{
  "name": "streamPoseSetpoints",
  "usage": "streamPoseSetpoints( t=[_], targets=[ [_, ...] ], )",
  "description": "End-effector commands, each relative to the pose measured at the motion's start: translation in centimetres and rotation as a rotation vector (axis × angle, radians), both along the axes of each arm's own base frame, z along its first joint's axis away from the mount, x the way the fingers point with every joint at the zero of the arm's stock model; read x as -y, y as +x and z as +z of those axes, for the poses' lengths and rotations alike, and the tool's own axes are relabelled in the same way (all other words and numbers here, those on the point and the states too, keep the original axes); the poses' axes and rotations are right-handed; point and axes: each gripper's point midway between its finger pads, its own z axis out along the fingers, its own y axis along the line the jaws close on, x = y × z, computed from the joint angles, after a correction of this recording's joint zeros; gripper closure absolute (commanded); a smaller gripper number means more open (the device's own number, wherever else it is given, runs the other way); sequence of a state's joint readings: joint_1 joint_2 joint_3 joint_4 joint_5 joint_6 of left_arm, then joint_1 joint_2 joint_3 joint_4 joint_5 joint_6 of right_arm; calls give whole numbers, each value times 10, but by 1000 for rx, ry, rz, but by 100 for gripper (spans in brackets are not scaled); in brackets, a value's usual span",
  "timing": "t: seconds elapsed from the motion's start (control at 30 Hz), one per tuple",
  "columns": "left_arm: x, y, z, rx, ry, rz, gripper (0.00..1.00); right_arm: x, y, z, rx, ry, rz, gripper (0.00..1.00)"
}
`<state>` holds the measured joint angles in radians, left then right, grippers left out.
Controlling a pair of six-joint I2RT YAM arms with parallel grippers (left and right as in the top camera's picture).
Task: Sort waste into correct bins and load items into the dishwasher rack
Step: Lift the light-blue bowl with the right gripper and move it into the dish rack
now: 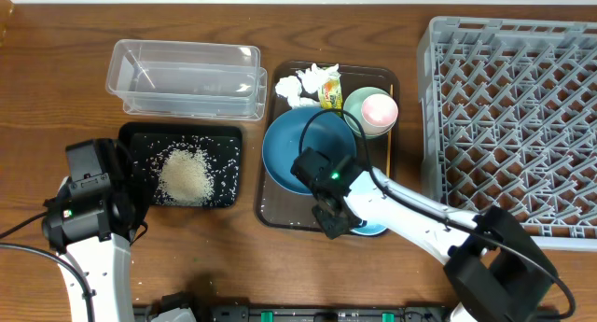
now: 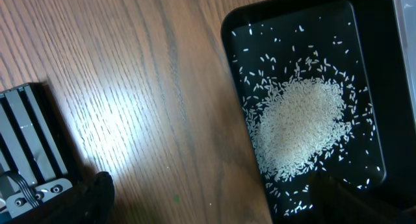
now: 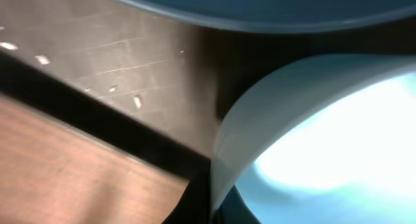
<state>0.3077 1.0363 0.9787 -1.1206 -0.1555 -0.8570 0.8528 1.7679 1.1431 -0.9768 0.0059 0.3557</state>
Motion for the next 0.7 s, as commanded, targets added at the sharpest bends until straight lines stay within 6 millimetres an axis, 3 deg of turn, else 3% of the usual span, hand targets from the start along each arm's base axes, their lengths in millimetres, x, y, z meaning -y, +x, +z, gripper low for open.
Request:
streamPoseSetpoints(
  t=[0.0, 0.2, 0.37, 0.57, 0.67],
  targets=[
    [-2, 2, 5, 10, 3, -1, 3, -13, 8, 27, 40, 54, 0, 99],
    [-2, 2, 5, 10, 3, -1, 3, -4, 28, 74, 108, 57, -40, 99],
    [-2, 2, 5, 10, 3, -1, 3, 15, 59, 123, 169, 190, -71, 99],
    [-2, 2, 5, 10, 3, -1, 3, 87, 115, 180, 307, 410, -268, 99],
    [-2, 2, 5, 10, 3, -1, 3, 119, 136, 209, 368, 632, -269, 99]
  ],
)
